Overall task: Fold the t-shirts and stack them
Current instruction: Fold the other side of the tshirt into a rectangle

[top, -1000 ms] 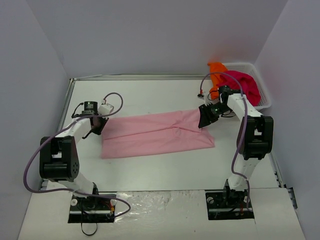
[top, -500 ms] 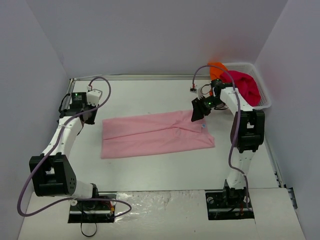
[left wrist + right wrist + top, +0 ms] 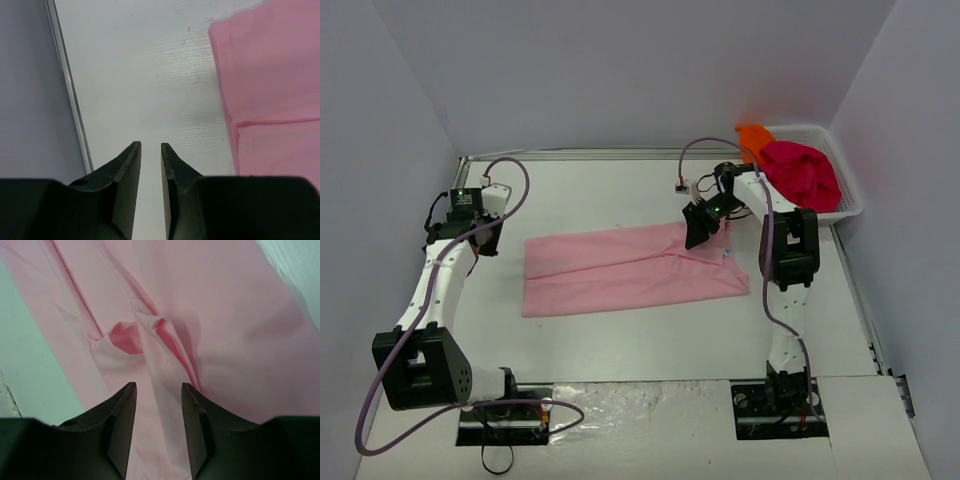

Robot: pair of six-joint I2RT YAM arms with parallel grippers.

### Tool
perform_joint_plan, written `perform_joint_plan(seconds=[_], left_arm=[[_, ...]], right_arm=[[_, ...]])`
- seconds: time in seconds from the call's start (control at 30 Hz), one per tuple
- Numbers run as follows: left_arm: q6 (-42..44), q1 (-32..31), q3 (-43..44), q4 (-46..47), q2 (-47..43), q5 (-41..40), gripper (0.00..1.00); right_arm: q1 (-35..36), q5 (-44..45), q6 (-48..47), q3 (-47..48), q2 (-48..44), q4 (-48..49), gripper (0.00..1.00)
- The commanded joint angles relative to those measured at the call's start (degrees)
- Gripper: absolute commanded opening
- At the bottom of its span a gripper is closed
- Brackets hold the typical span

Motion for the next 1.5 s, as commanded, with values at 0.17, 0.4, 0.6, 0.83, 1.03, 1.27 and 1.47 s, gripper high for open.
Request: perform_joint_plan(seconds=[0.17, 0.4, 0.6, 0.83, 1.03, 1.27, 1.47], left_arm=[[-1.3, 1.3, 2.0, -1.6, -1.8, -2.4, 0.22], [-1.1, 2.0, 0.0, -1.0, -3.1, -1.9, 0.23], [-1.2, 2.4, -0.8, -0.5, -3.7, -1.5, 0.23], [-1.0, 2.6, -2.2, 0.1, -4.2, -1.5, 0.23], [-1.0, 2.6, -3.6, 0.8, -4.7, -1.5, 0.23], [-1.1, 2.6, -3.9, 1.3, -5.0, -1.5, 0.23], [-1.2, 2.6, -4.3, 1.4, -5.7, -0.1, 0.23]], right_arm=[[1.8, -2.0, -7.0, 1.7, 0.6, -9.9, 0.12], [4.0, -0.7, -10.4, -0.5, 0.4, -13.2, 0.02], [6.5, 0.2, -11.3, 0.2, 1.4, -14.7, 0.00], [8.7, 0.6, -10.9, 1.1, 4.0, -14.5, 0.00], [9.4, 1.8, -10.0, 2.8, 8.1, -14.0, 0.00], [9.6, 2.3, -9.5, 3.1, 5.5, -14.3, 0.00], [10.4, 2.3, -8.6, 4.6, 2.7, -14.7, 0.00]])
